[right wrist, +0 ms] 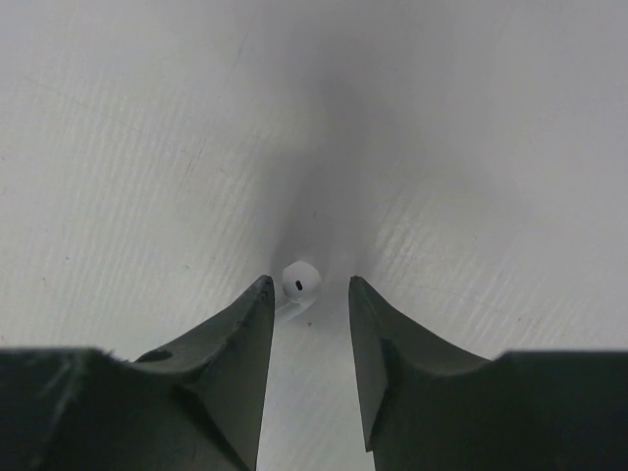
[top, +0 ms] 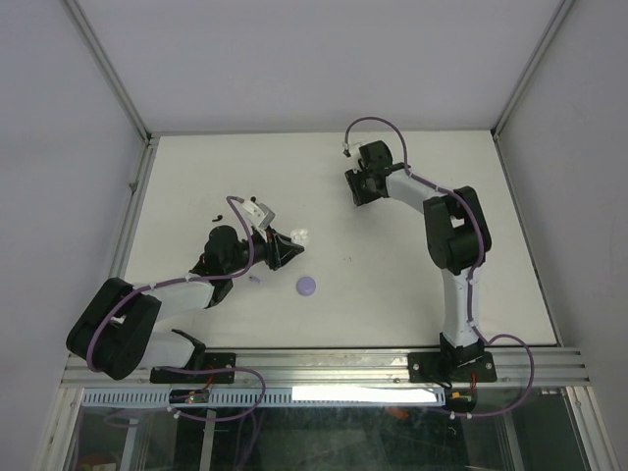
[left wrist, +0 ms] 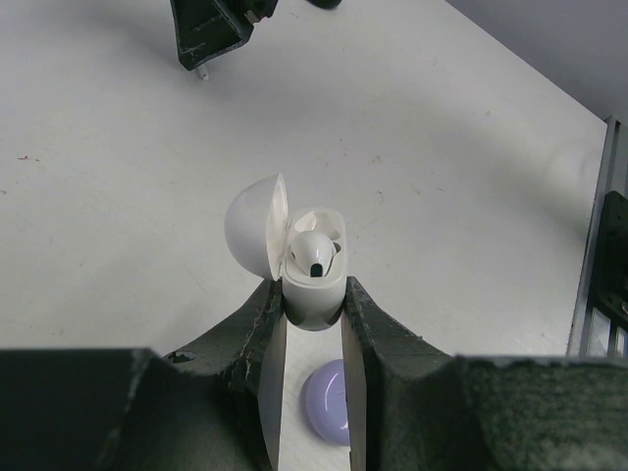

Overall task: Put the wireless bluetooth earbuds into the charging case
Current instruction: Pick up the earbud from the center of the board, then place the earbud in the charging case.

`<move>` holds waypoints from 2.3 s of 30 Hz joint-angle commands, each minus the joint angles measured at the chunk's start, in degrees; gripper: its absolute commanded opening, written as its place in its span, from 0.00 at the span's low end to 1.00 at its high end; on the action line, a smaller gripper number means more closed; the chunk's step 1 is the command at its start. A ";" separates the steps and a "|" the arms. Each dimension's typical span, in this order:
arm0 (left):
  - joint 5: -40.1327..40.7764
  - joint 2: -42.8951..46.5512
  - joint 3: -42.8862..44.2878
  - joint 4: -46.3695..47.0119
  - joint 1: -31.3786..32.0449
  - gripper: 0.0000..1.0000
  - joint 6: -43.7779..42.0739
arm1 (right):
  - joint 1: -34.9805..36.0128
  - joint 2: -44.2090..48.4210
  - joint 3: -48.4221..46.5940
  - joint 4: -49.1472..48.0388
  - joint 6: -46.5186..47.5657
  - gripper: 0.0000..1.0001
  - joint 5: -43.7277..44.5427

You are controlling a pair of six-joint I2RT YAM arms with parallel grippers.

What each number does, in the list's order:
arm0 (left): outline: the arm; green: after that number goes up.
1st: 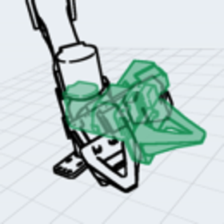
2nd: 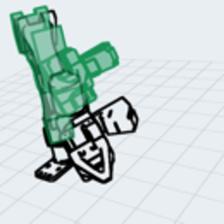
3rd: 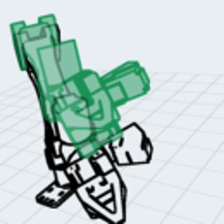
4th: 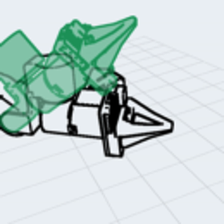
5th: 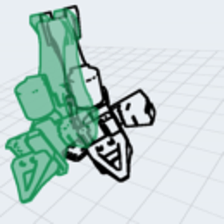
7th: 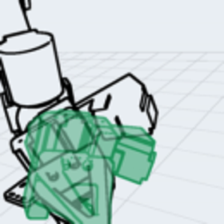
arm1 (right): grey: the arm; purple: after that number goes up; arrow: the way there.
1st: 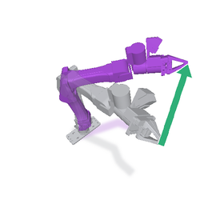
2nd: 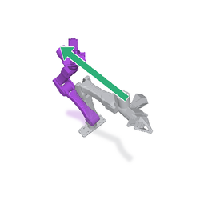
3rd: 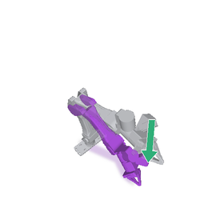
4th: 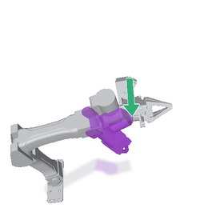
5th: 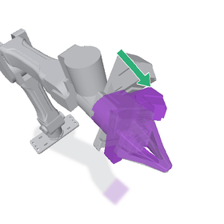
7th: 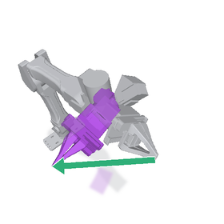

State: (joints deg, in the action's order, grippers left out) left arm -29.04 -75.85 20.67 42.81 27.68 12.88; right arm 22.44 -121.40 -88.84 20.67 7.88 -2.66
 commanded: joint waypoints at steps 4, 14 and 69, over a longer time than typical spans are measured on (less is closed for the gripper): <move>-1.72 0.05 0.70 2.54 -0.26 0.00 -0.75 | 0.16 -1.42 -4.16 0.78 1.64 0.38 -0.42; -2.16 0.03 0.61 2.92 -0.26 0.00 -0.89 | 0.21 -3.27 -4.55 3.11 2.55 0.31 -0.51; -19.88 7.48 2.77 16.58 0.85 0.00 3.74 | 24.56 63.48 41.42 -29.64 17.94 0.23 -11.57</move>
State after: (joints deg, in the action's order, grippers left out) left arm -44.10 -71.09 20.80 53.78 27.81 19.42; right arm 43.99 -61.76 -48.84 -1.39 20.51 -13.61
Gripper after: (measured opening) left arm 0.251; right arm 0.228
